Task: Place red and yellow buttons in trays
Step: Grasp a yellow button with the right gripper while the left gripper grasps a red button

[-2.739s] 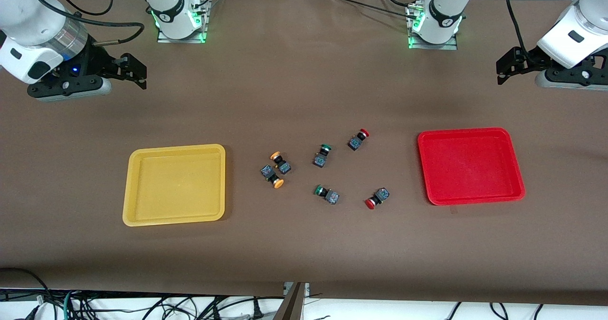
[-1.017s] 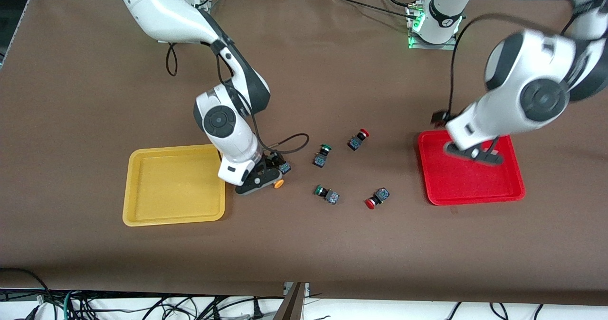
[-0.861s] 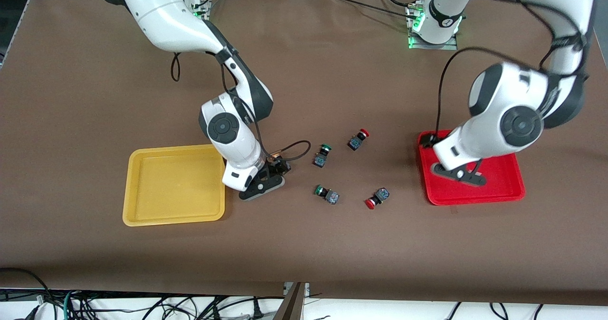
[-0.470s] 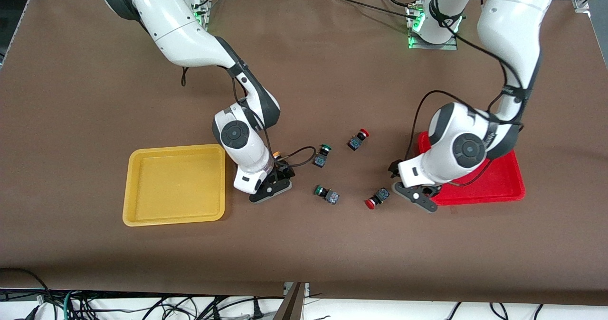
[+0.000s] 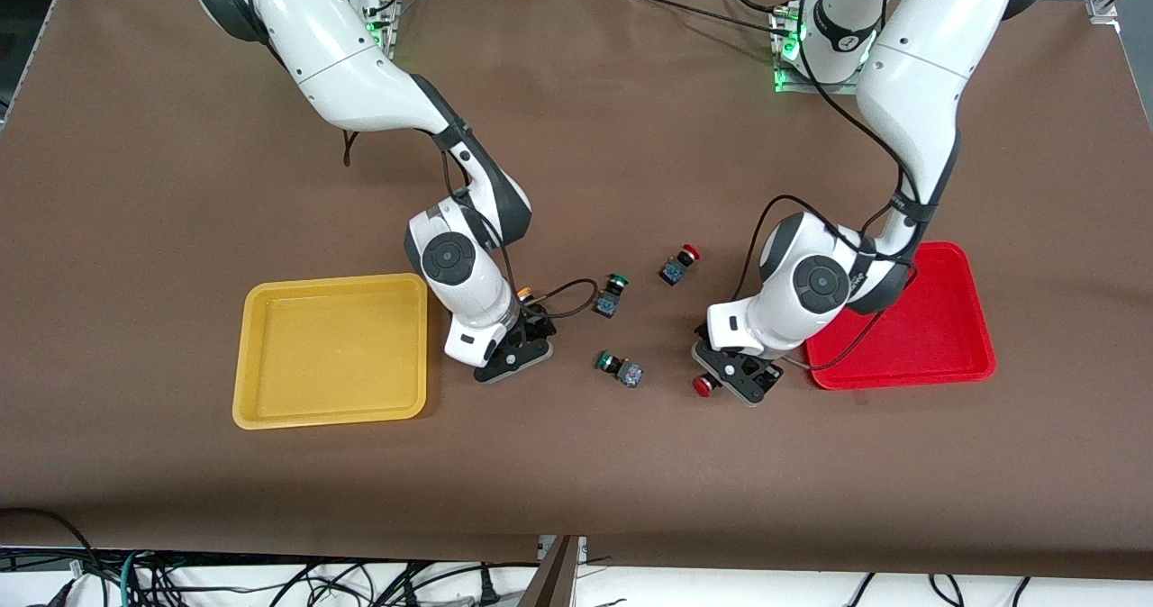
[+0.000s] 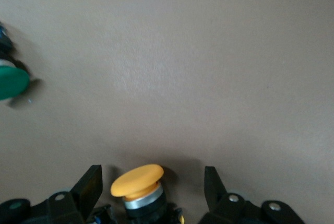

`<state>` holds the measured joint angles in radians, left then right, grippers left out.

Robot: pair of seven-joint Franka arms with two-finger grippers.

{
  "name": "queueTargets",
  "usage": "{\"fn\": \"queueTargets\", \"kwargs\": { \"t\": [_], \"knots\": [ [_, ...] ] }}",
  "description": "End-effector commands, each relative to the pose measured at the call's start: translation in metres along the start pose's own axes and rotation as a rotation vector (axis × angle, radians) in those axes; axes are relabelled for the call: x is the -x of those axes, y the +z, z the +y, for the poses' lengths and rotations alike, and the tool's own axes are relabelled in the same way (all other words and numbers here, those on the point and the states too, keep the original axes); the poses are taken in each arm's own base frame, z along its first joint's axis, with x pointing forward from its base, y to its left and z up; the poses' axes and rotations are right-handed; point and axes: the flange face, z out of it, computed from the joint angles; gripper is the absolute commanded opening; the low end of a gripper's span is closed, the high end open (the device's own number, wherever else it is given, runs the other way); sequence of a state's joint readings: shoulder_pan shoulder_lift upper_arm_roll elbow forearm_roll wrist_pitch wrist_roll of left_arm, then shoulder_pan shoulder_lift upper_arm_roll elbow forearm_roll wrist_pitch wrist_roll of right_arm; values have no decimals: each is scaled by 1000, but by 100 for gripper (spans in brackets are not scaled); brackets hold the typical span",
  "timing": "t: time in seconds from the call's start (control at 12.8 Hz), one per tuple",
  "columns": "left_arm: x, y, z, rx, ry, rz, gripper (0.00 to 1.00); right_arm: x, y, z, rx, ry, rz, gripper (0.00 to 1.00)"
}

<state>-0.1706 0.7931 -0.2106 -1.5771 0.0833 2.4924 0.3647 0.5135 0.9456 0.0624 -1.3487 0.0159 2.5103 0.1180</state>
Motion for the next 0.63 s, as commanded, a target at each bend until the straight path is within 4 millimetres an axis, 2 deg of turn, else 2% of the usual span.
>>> {"fn": "queueTargets", "kwargs": {
  "t": [0.0,0.08,0.23,0.39,0.47,0.55],
  "knots": [
    [-2,12,-5,-13,37,1,100,8,5,-1,2,12,-4,76],
    [-2,14,-5,-12,37,-1,87,8,2,-2,2,7,-7,69],
    [1,15,-5,-9,36,-6,22,7,-6,-1,3,3,-13,46],
    [3,6,-16,-13,51,-7,0,7,-10,0,6,3,-24,22],
    [1,-17,-25,-26,67,-1,0,6,-14,1,6,4,-25,15],
    [2,-42,-32,-22,66,-33,0,3,-21,3,8,6,-29,15]
  ]
}}
